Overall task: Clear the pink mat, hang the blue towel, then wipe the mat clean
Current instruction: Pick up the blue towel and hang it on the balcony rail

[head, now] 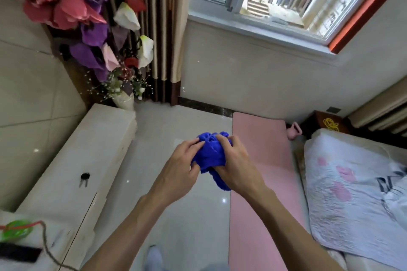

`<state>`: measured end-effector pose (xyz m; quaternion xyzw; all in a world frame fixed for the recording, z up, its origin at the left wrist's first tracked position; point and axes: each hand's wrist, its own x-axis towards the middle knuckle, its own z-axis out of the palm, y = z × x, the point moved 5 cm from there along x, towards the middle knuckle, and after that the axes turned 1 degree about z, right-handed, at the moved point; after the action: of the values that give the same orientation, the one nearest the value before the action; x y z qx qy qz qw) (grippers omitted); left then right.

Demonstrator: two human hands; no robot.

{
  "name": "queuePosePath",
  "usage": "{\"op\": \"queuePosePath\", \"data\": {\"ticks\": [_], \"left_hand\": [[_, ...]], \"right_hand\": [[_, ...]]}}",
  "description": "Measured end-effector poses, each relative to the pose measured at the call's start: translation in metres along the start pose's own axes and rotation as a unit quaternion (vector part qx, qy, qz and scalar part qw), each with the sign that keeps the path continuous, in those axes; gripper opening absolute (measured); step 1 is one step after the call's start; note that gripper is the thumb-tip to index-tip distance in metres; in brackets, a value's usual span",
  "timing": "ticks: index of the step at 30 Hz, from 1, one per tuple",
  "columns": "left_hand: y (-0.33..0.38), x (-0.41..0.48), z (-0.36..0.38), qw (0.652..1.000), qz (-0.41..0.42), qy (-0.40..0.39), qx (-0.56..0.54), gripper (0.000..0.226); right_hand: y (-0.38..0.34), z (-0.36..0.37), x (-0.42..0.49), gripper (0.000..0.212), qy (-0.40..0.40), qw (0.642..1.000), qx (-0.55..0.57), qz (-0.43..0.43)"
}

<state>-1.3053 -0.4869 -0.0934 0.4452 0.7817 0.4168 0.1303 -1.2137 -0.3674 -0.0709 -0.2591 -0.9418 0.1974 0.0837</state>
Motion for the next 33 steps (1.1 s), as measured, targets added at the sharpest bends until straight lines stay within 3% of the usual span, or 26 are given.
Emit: {"op": "queuePosePath", "data": {"ticks": [8,14,26,33], "left_hand": [[-0.012,0.136,0.023,0.998,0.045,-0.049,0.016,0.051],[-0.014,0.252,0.055,0.995,0.072,-0.054,0.034,0.053],[0.014,0.492,0.094,0.995,0.078,-0.023,0.051,0.056],[0.006,0.623,0.123,0.992,0.113,-0.051,0.016,0.053]], "right_hand": [[0.057,-0.01,0.104,0.075,0.015,0.997,-0.068,0.038],[0.125,-0.022,0.204,0.072,0.039,0.988,-0.15,0.016],[0.242,-0.096,0.401,0.07,0.074,0.993,-0.087,0.008],[0.305,-0.119,0.506,0.074,0.091,0.989,-0.112,0.03]]}}
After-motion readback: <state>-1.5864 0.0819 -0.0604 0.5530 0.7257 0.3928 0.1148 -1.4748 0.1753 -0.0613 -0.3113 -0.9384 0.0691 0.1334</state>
